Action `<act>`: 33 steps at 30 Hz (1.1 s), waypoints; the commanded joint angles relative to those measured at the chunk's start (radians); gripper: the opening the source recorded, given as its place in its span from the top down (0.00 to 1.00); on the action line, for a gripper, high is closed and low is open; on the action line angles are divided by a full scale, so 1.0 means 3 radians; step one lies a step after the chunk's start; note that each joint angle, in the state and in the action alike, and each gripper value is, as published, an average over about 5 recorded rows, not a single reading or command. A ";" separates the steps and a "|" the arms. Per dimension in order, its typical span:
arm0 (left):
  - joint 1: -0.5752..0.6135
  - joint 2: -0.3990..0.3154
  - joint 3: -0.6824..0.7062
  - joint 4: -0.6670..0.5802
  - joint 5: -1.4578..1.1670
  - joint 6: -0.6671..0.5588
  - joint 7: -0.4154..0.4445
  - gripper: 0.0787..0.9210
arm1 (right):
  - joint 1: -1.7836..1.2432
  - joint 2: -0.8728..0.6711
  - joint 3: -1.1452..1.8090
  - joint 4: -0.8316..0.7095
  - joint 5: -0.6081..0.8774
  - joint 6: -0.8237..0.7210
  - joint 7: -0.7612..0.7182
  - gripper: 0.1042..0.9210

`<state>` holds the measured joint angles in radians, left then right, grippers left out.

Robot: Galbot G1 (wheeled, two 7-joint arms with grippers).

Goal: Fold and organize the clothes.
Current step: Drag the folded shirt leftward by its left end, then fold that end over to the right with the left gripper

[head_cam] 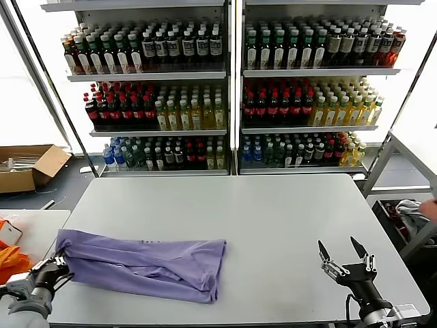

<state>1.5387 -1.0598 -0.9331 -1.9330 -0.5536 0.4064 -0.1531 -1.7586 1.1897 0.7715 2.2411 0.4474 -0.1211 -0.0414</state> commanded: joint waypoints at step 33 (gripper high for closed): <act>-0.0276 -0.0090 0.2207 -0.0465 0.0055 -0.0223 -0.0025 0.96 | -0.0073 0.0154 -0.0017 -0.0006 -0.0009 -0.0032 -0.0007 0.12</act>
<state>1.4844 -1.0603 -0.3792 -2.1130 -0.5515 0.3502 -0.1127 -1.7813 1.2342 0.7679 2.2397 0.4462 -0.1302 -0.0438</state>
